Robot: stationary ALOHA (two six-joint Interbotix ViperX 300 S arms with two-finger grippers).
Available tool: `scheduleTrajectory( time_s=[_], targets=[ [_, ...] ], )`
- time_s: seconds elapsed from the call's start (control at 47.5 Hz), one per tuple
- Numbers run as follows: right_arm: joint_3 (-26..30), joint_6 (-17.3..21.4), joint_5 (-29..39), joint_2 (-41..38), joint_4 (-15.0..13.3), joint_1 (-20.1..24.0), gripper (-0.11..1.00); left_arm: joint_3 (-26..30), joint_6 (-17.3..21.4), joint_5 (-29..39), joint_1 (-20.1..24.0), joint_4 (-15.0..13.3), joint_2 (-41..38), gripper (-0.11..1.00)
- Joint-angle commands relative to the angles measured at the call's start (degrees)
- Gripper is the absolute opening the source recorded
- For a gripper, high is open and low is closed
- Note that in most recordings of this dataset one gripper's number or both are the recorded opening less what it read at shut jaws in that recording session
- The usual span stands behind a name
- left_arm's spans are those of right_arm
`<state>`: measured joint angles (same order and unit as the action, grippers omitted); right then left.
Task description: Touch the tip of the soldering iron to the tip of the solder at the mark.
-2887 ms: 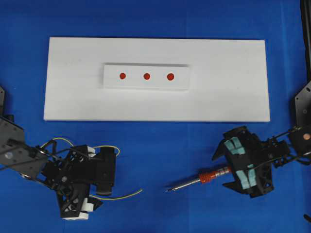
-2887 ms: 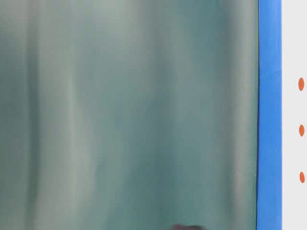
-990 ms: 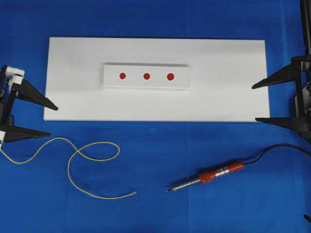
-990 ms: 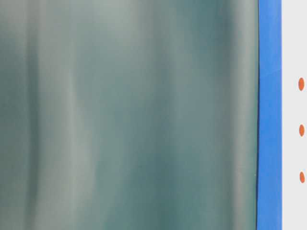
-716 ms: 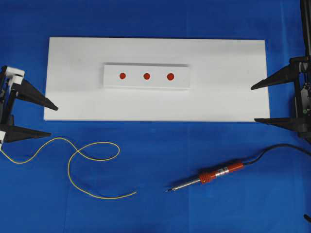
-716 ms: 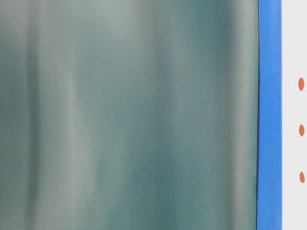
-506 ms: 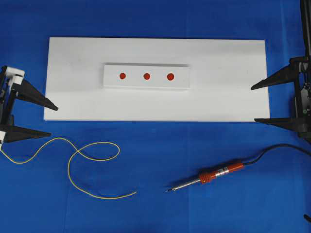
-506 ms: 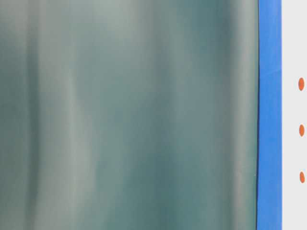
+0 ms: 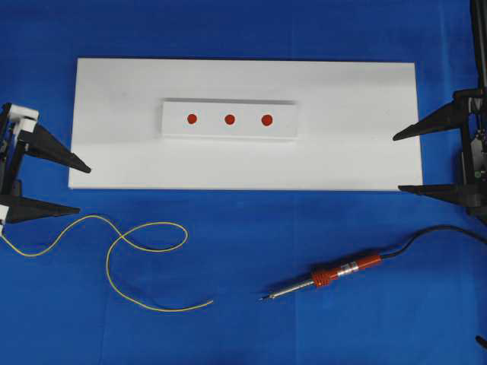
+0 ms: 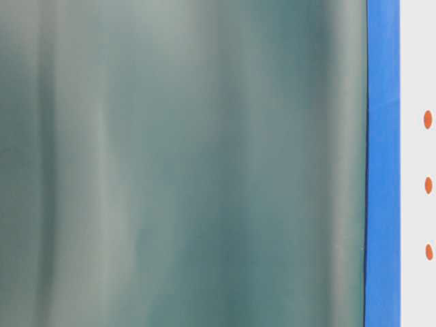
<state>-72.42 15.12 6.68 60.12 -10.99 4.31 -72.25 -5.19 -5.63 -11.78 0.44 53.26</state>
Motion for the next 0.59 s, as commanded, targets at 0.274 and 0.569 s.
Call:
scheduleTrajectory(
  time_s=[0.274, 0.569],
  targets=[
    [0.62, 0.09, -0.53, -0.53, 0.18, -0.09, 0.88, 0.44, -0.26, -0.26, 0.18, 0.09, -0.44, 0.67],
    [0.62, 0.09, -0.53, -0.53, 0.18, -0.18, 0.88, 0.35, -0.35, -0.26, 0.18, 0.0, -0.44, 0.67]
  ],
)
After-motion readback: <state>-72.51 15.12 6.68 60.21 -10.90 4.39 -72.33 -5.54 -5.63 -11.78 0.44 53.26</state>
